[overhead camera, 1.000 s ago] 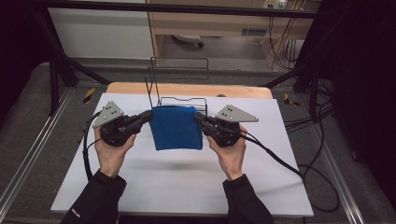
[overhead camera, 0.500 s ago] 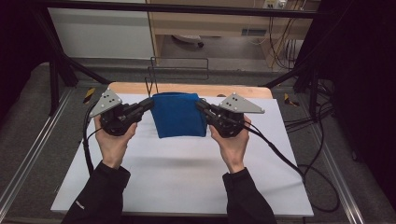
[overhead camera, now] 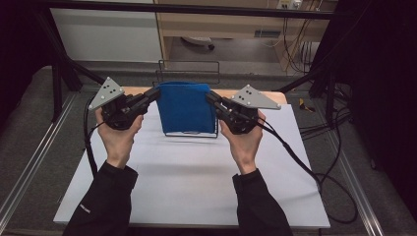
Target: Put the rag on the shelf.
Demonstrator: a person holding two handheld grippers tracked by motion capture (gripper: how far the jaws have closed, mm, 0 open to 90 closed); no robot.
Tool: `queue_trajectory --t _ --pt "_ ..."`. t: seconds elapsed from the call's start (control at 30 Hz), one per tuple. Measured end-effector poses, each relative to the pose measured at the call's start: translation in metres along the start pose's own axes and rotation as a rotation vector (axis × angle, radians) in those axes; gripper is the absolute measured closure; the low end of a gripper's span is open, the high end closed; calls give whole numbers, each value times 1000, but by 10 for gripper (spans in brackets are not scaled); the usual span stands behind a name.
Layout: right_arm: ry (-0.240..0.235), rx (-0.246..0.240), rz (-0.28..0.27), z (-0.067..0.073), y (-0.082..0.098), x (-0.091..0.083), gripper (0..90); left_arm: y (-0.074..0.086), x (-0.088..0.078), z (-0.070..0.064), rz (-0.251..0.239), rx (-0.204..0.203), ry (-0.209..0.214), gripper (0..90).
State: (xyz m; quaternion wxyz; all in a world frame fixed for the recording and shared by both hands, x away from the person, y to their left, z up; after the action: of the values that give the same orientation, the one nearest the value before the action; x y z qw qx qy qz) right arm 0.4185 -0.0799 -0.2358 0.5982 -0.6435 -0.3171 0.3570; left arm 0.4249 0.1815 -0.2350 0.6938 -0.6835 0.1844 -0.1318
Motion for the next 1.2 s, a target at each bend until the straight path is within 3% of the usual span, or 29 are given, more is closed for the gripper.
queue_trajectory --t 0.47,0.77,1.2 --pt "39 -28 -20 -12 -21 8 866 -18 17 7 -26 -35 0 880" --pt "52 -38 -29 -20 -33 11 866 -36 25 8 -40 -11 -20 880" --pt "69 -52 -49 -31 -54 16 866 -59 35 10 -67 -14 -26 881"
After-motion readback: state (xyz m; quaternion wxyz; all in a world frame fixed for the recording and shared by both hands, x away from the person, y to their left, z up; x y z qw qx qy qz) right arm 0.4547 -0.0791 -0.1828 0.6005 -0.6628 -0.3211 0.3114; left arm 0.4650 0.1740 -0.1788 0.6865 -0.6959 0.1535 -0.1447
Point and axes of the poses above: each handheld gripper's, and its own axes: x roughly forward along the jaws, y roughly out of its underside, z roughly to its left, the point moved 3 cm from there along x, roughly forward along the jaws, and after that the axes turned 15 degrees about -y, right-handed, at the moved point
